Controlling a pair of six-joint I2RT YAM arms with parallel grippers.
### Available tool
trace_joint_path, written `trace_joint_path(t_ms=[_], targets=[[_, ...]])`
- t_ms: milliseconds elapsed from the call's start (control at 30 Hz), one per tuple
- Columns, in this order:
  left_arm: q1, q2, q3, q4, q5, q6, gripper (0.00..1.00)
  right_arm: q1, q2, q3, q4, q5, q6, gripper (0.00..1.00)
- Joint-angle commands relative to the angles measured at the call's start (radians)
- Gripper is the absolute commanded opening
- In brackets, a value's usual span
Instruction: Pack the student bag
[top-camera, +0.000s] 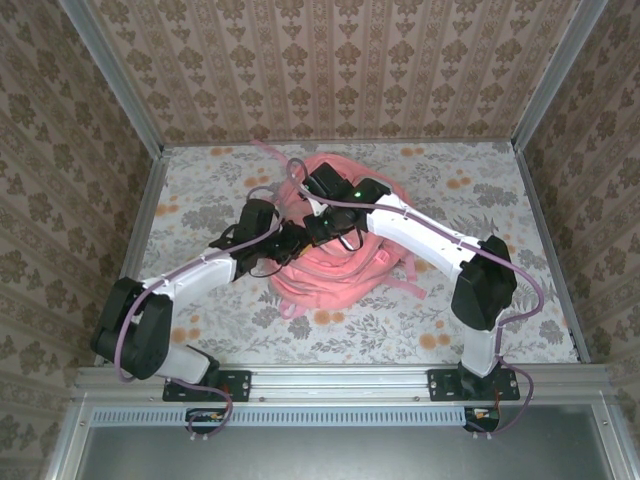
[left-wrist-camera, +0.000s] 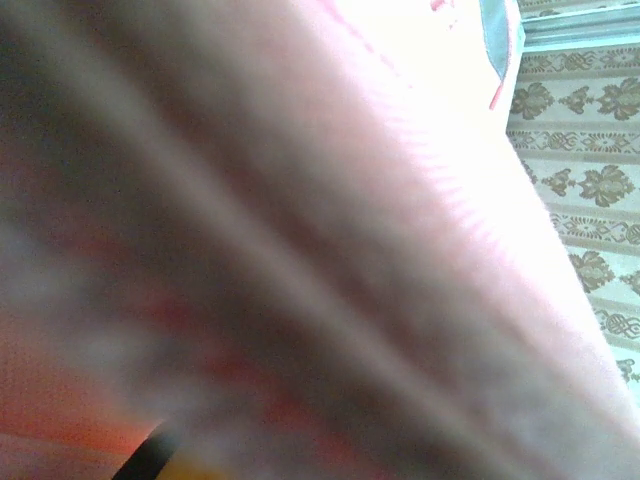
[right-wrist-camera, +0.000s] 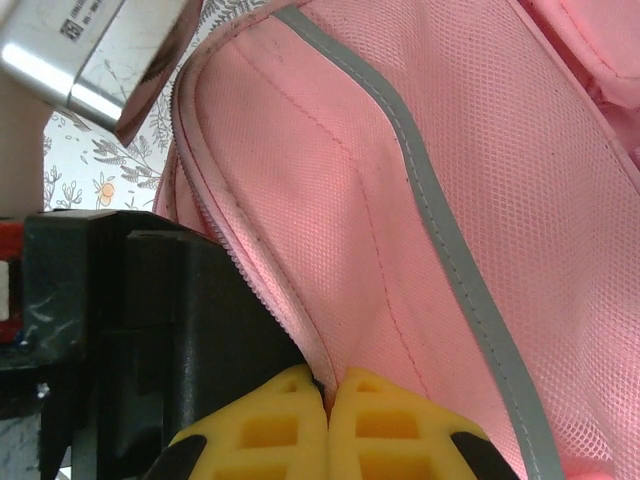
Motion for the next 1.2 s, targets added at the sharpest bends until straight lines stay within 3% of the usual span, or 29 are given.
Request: trace_joint_path(t_ms=[0,167,367,567,733,800,933,1167], targets=[[0.02,-0.051,-0.013,-0.023,0.02,0.04,0.15,-0.007,-0.065,-0.04,0.013,0.03,0.038,0.0],[0.073,-0.163,-0.073,-0.123,0.019,0.081,0.18,-0.031,-0.116,-0.117,0.012,0.04,0.038,0.0],[0.209,-0.291,-0.099,-0.279,0.036,0.169,0.27,-0.099,-0.236,-0.278,0.001,0.082,0.029,0.0],[0.247,-0.27,-0.035,-0.337,0.074,0.283,0.39,-0.169,-0.349,-0.392,-0.022,0.119,-0.005,0.02],[0.218,-0.217,0.039,-0.35,0.108,0.5,0.51,-0.169,-0.453,-0.457,0.001,0.02,-0.033,0.45],[0.203,-0.207,0.063,-0.366,0.09,0.633,0.62,-0.169,-0.506,-0.484,0.027,0.026,-0.005,0.6],[0.16,-0.165,0.095,-0.359,0.067,0.847,0.77,-0.179,-0.549,-0.519,0.068,0.052,0.067,0.74],[0.093,-0.015,0.168,-0.334,0.042,1.212,0.75,-0.228,-0.559,-0.586,0.096,0.073,0.225,0.83]])
